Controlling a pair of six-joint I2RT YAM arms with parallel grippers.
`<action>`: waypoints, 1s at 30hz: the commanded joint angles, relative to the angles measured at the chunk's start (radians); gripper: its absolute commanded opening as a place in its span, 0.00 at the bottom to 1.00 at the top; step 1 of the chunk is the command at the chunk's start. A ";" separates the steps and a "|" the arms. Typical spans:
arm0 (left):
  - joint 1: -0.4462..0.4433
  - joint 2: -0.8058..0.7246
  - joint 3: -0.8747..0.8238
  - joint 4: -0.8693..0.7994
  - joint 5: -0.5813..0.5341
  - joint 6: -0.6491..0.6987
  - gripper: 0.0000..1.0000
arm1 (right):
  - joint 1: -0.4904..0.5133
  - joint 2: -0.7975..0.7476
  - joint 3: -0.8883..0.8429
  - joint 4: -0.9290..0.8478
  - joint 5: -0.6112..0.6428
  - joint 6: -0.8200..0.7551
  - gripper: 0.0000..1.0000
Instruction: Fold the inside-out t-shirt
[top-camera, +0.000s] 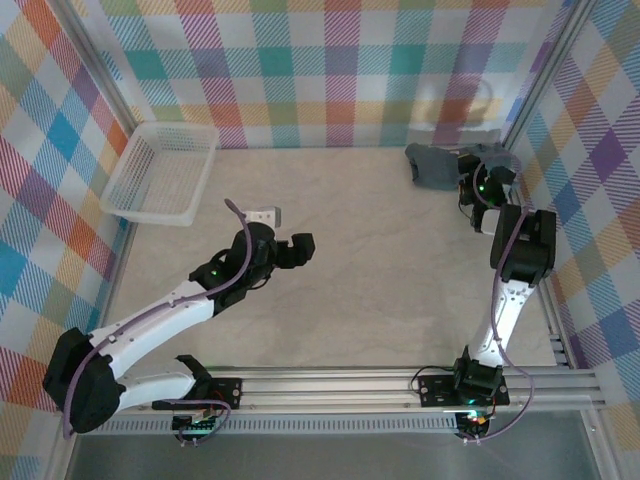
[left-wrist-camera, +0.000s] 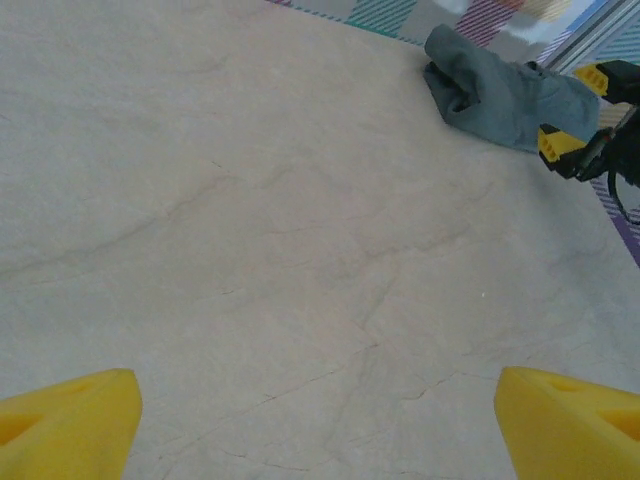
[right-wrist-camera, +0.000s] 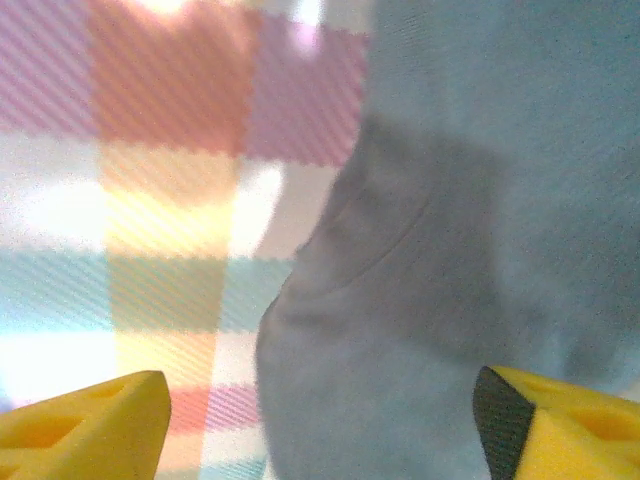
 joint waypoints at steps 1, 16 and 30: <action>0.006 -0.047 -0.024 0.016 -0.006 0.014 0.91 | -0.006 -0.089 -0.145 0.371 -0.097 -0.129 0.83; 0.019 -0.435 -0.259 -0.024 -0.721 0.348 1.00 | 0.343 -1.189 -0.717 -0.551 0.615 -0.912 0.94; 0.590 -0.214 -0.557 0.558 -0.185 0.431 1.00 | 0.238 -0.593 -0.857 0.215 0.344 -1.153 1.00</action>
